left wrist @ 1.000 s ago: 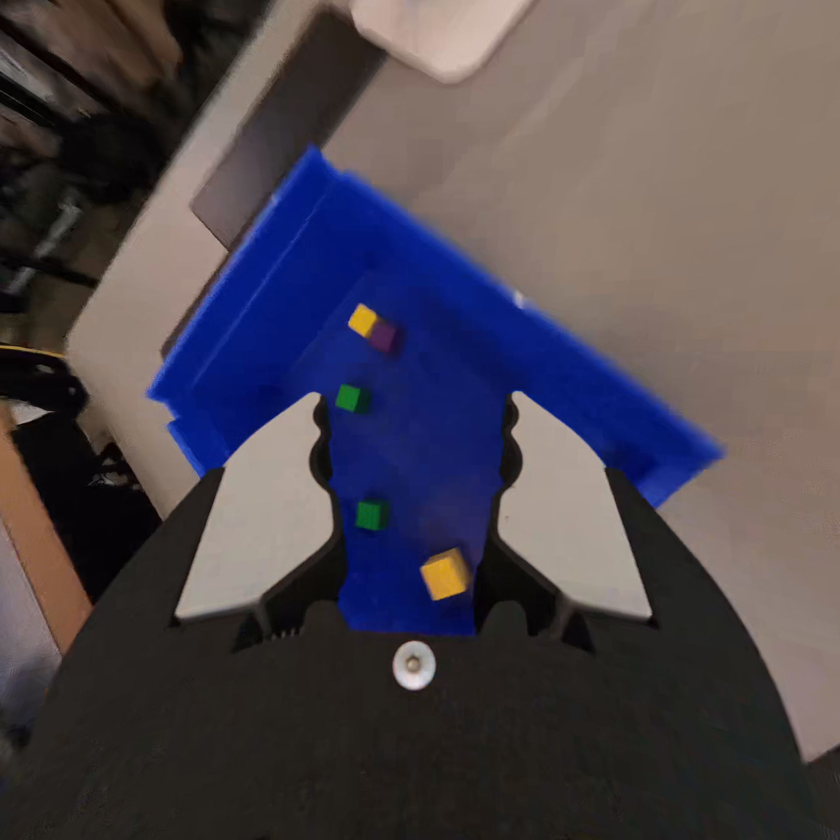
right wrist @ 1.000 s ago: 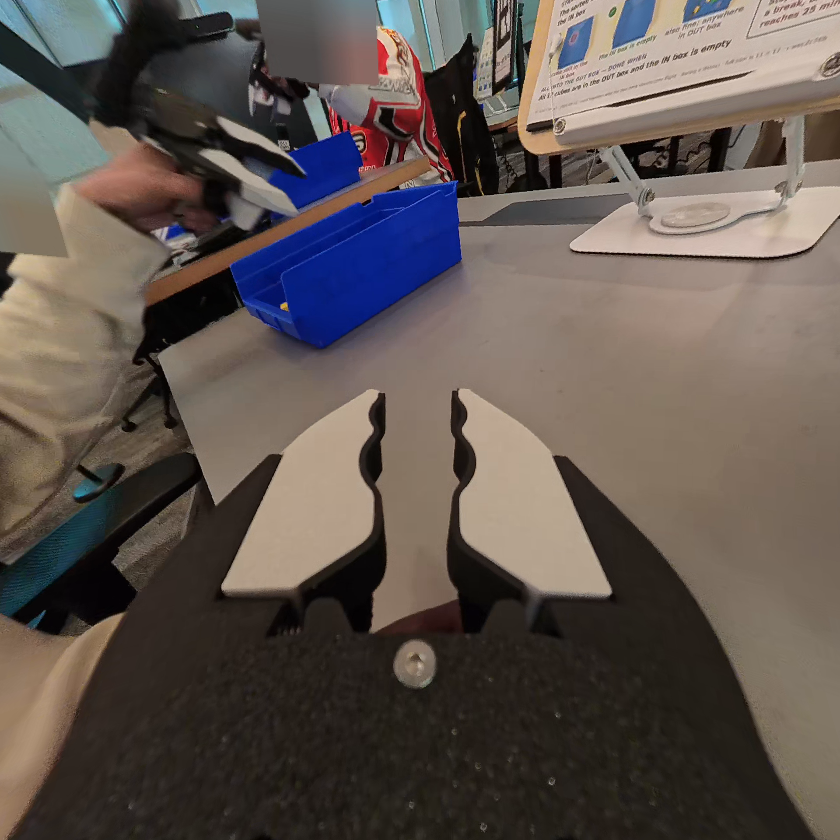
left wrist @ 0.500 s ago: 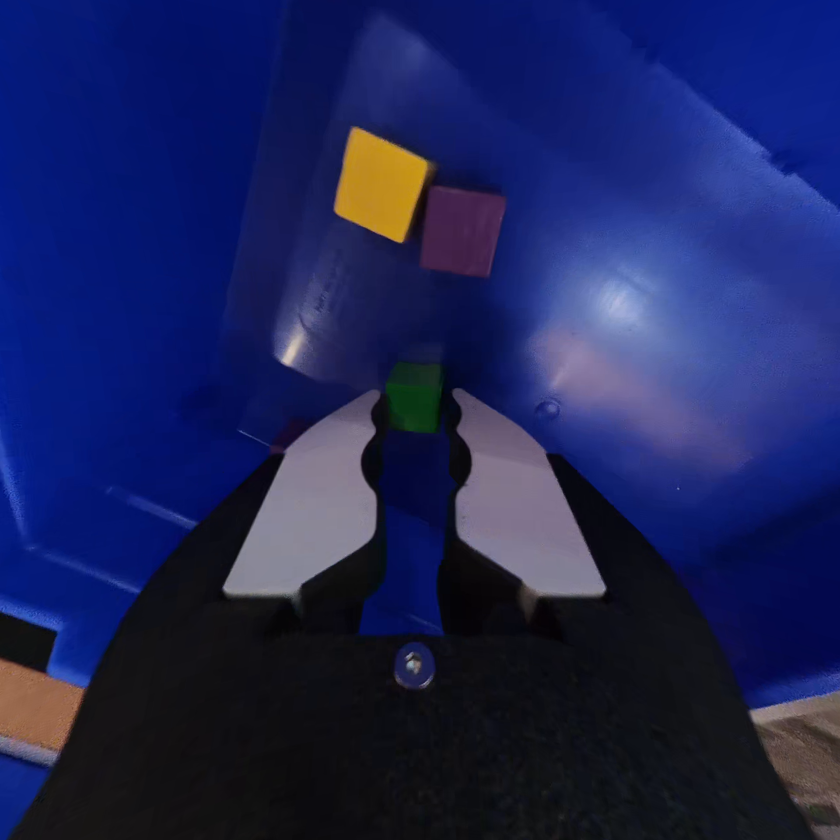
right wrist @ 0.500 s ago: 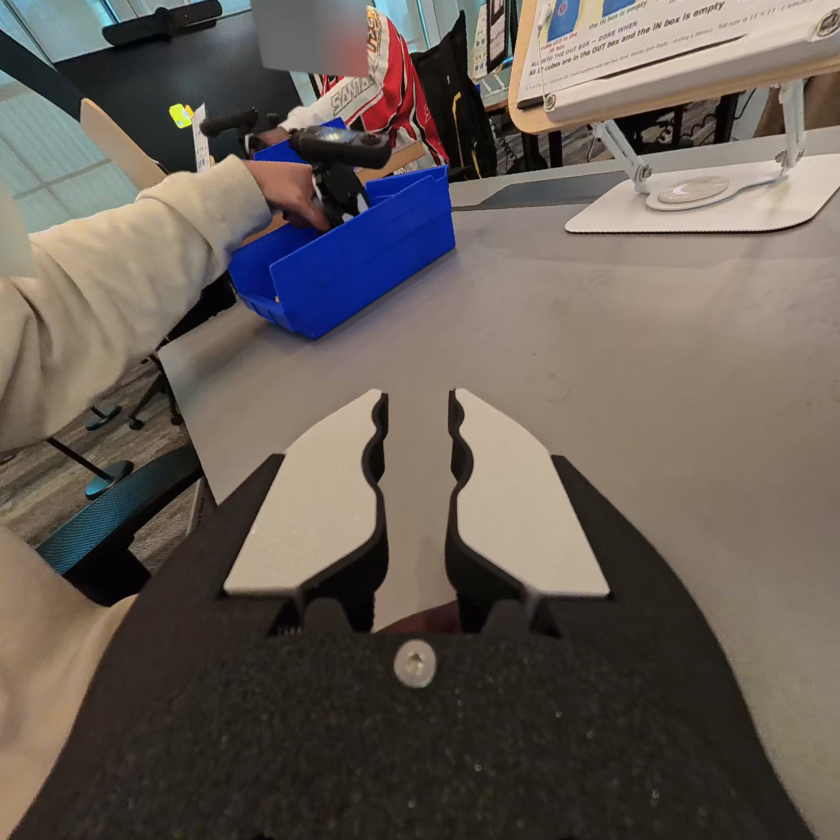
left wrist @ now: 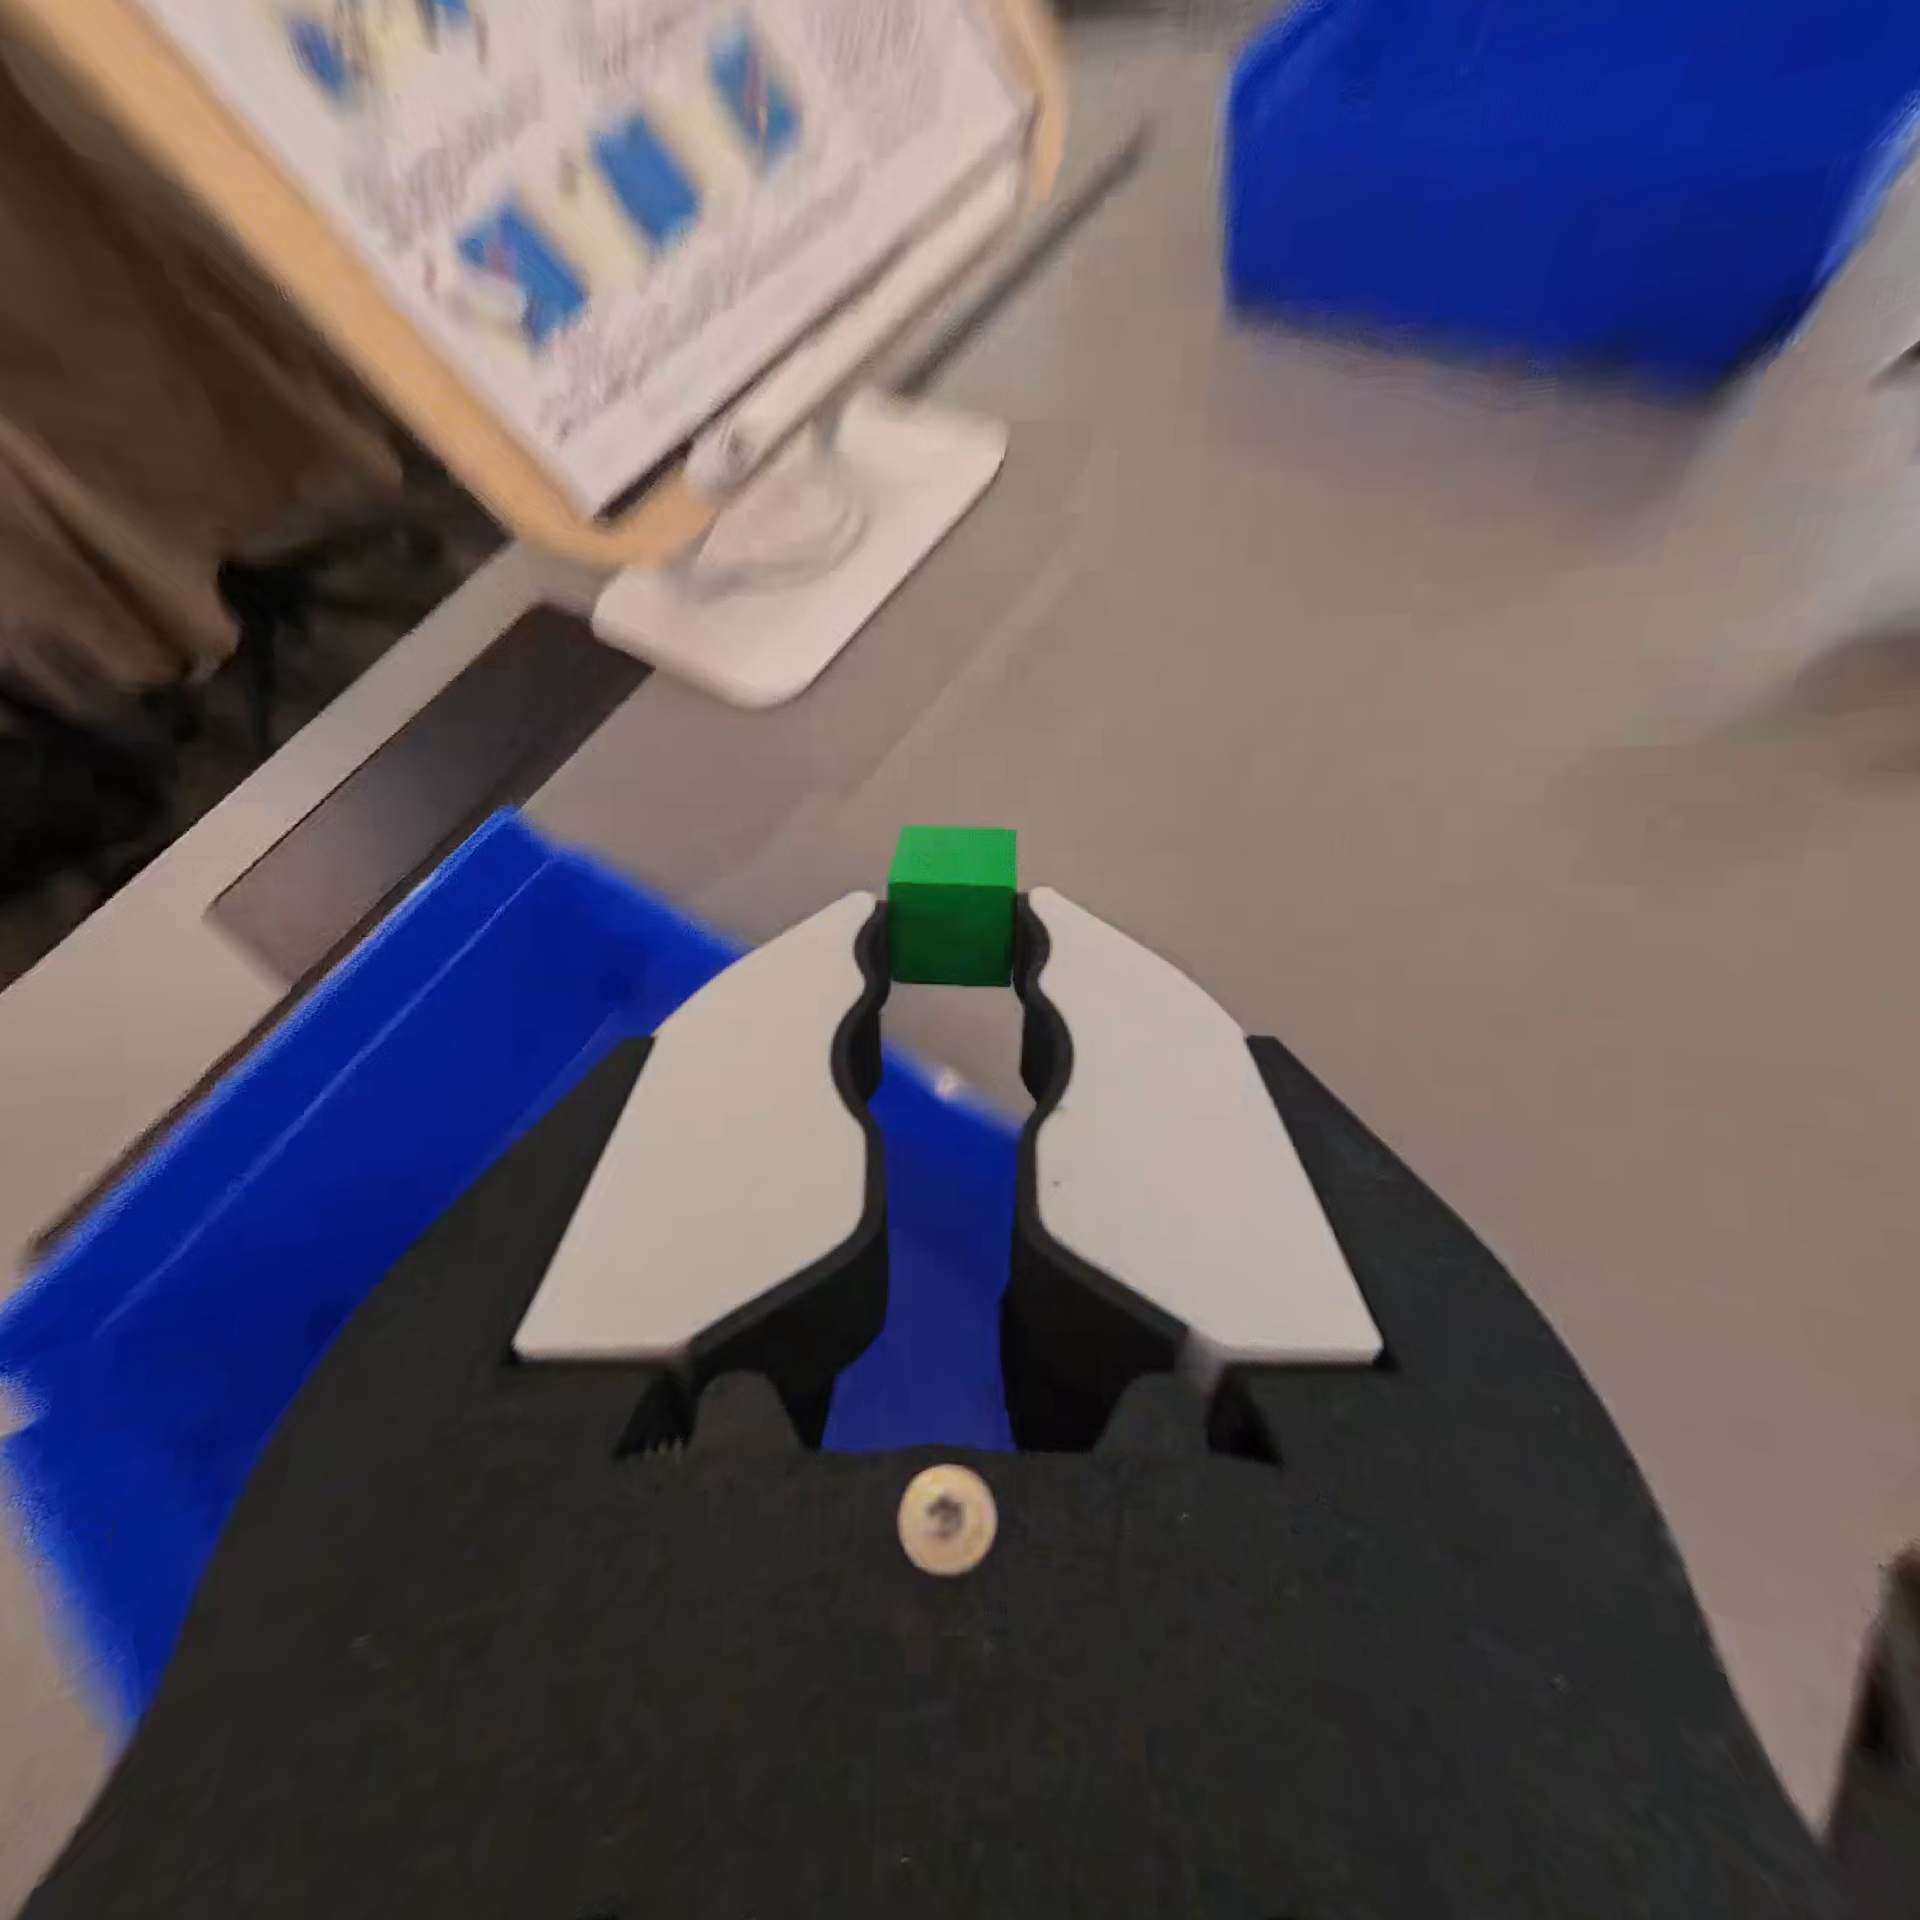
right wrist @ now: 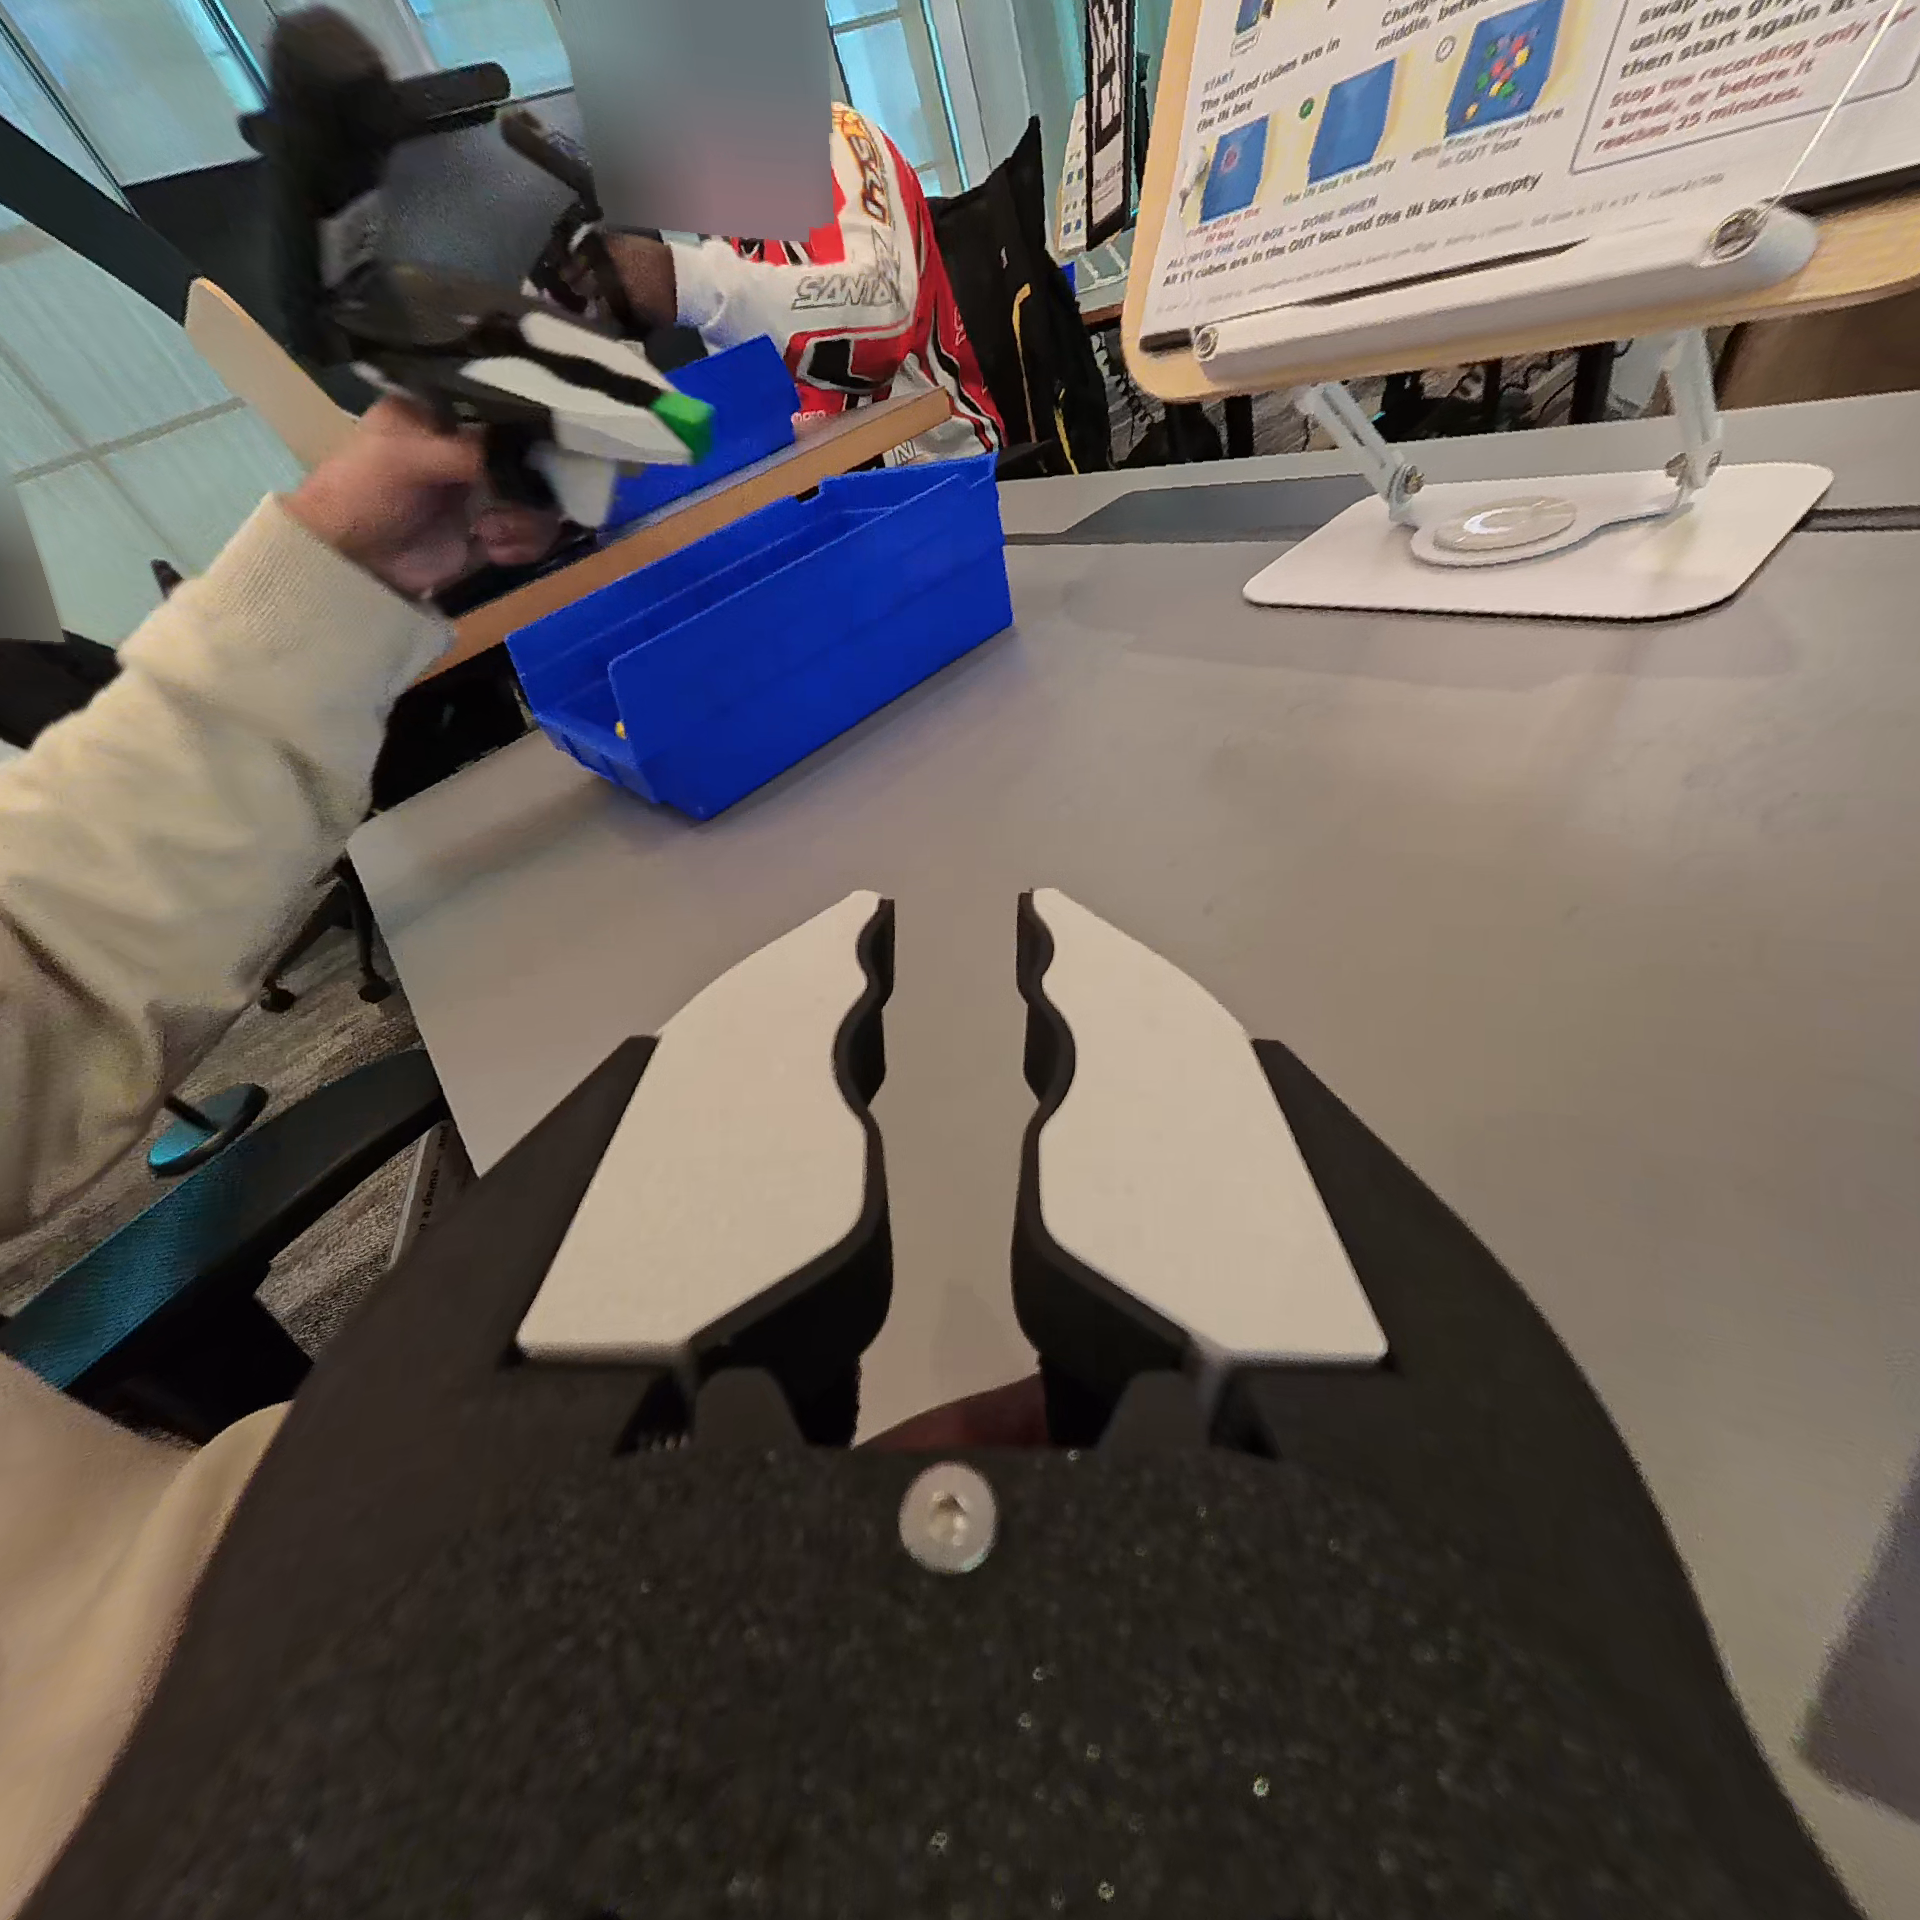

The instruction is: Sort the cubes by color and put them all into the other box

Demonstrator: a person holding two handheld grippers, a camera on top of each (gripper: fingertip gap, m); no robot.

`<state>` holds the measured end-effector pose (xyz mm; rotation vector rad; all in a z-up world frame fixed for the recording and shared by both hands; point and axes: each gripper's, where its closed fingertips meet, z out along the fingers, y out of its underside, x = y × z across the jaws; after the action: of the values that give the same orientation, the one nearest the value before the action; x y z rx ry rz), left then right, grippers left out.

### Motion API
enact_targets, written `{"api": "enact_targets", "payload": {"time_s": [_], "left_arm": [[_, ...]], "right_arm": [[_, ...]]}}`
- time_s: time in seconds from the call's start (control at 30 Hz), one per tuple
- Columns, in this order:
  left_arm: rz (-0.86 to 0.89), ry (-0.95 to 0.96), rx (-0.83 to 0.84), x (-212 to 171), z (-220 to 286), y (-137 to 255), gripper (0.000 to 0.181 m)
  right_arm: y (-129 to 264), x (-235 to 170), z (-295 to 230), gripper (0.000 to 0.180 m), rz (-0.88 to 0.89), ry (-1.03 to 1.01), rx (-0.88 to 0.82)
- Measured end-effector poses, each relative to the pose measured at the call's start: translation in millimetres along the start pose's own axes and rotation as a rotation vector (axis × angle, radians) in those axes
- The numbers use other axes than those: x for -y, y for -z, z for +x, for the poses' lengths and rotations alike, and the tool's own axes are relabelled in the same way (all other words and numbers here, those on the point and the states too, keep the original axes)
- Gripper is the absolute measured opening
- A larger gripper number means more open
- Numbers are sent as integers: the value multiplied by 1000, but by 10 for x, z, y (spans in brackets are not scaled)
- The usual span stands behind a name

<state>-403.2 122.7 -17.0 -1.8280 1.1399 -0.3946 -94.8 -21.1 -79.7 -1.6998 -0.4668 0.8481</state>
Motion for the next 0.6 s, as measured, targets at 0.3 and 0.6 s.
{"api": "enact_targets", "payload": {"time_s": [0.3, 0.6], "left_arm": [[568, 240, -313, 585, 1535, 13, 22], [577, 373, -627, 478, 2134, -500, 22]], "right_arm": [[40, 64, 119, 22, 8, 2, -19], [-55, -129, 81, 24, -40, 25, 7]]}}
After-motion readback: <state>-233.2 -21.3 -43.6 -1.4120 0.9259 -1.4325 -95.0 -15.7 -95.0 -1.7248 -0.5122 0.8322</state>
